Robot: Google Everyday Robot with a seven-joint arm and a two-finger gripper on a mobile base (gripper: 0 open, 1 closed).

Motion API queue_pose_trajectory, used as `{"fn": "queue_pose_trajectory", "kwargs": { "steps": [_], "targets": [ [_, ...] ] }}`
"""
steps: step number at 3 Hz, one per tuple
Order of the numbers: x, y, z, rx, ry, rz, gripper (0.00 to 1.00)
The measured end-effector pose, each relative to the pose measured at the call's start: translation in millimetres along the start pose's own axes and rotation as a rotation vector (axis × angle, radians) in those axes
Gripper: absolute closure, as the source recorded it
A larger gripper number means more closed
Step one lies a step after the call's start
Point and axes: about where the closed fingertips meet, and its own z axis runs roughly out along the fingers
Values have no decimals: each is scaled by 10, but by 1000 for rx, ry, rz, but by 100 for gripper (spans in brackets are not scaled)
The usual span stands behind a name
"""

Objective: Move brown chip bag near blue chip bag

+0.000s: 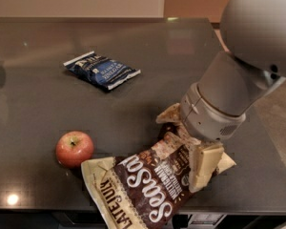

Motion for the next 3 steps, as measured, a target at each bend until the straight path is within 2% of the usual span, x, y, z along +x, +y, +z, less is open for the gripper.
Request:
{"fn": "queue_pose_trajectory", "kwargs": {
  "steps": [2, 3],
  "targets": [
    [21, -94, -30, 15, 47, -42, 64],
    [29, -218, -178, 41, 67, -67, 87]
  ]
}}
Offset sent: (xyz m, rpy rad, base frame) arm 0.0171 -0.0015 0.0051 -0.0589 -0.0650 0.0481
